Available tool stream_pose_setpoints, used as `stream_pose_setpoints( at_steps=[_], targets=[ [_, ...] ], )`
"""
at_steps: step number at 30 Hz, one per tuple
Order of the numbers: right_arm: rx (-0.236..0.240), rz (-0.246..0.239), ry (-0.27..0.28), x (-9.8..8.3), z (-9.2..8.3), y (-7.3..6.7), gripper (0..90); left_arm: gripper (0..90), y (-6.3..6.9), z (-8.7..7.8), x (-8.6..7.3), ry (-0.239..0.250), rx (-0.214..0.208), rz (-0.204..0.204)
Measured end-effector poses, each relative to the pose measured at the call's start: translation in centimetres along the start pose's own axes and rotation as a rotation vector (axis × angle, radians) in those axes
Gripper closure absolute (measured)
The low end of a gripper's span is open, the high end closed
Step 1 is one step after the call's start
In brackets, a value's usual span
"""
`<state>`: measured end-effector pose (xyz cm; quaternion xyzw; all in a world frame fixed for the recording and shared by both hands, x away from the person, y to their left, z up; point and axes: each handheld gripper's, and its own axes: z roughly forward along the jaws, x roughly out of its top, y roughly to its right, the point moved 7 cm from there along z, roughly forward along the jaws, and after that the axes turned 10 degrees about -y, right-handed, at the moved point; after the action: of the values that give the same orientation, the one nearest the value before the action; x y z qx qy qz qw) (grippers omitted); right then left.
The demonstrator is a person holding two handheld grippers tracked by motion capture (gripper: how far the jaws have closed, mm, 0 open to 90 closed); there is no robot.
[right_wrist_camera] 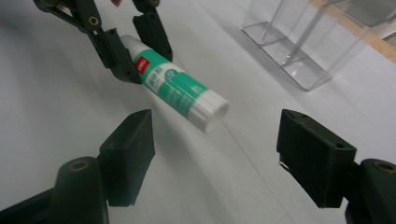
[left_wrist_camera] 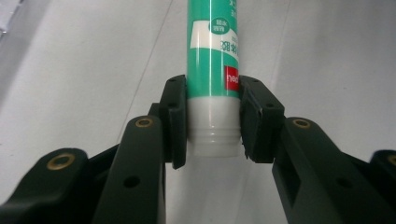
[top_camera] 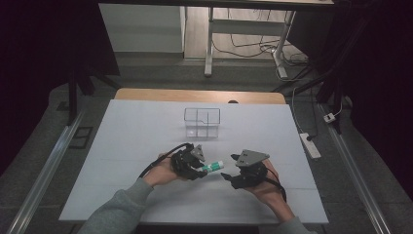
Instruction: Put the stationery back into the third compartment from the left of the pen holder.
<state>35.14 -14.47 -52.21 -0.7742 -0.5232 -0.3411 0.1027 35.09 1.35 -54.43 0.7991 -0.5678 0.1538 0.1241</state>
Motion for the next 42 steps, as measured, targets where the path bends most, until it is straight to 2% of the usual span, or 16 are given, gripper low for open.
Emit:
stream_pose_setpoints(
  at_steps=[5, 9, 14, 17, 20, 23, 28, 30, 31, 33, 35, 37, 42],
  targets=[
    [0.019, -0.068, -0.027, 0.9, 0.7, -0.8, 32.0, 64.2, 0.1, 0.1, 0.1, -0.005, -0.014, 0.007],
    [0.018, -0.142, -0.065, 1.5, 1.2, -1.4, 36.3, 64.2, 0.2, 0.2, 0.0, -0.017, -0.023, 0.02],
    [0.033, -0.19, -0.11, 1.6, 1.9, -2.0, 39.9, 64.2, 0.6, 0.5, 0.1, -0.029, -0.037, 0.036],
    [0.033, -0.237, -0.16, 1.3, 2.3, -2.3, 42.1, 64.2, 0.8, 0.5, 0.2, -0.025, -0.05, 0.043],
    [0.004, -0.298, -0.213, 1.0, 2.9, -2.4, 46.5, 64.2, 1.0, 0.3, 0.2, -0.015, -0.07, 0.051],
    [-0.011, -0.341, -0.238, 0.7, 3.3, -2.7, 54.1, 64.1, 1.1, 0.2, 0.3, -0.007, -0.071, 0.058],
    [0.003, -0.363, -0.244, 0.6, 3.2, -2.9, 58.0, 63.7, 1.0, -0.2, 0.3, 0.012, -0.071, 0.074],
    [0.01, -0.355, -0.224, 0.6, 3.2, -2.9, 59.6, 63.0, 0.9, -0.4, 0.3, 0.035, -0.066, 0.078],
    [0.017, -0.359, -0.215, 0.6, 3.2, -2.9, 61.1, 62.0, 0.8, -0.6, 0.3, 0.058, -0.062, 0.065],
    [0.02, -0.367, -0.211, 0.5, 3.1, -3.0, 65.4, 56.2, 0.1, -1.1, 0.4, 0.092, -0.018, 0.018],
    [-0.006, -0.353, -0.212, 0.5, 3.0, -2.6, 65.8, 49.8, -0.4, -1.5, 0.3, 0.119, -0.003, -0.003],
    [0.001, -0.314, -0.185, 0.4, 2.9, -2.3, 65.8, 42.7, -0.8, -1.7, 0.2, 0.137, 0.013, -0.036],
    [-0.002, -0.236, -0.134, 0.5, 2.5, -1.4, 65.9, 33.4, -1.7, -2.1, -0.2, 0.191, 0.026, -0.109]
  ],
)
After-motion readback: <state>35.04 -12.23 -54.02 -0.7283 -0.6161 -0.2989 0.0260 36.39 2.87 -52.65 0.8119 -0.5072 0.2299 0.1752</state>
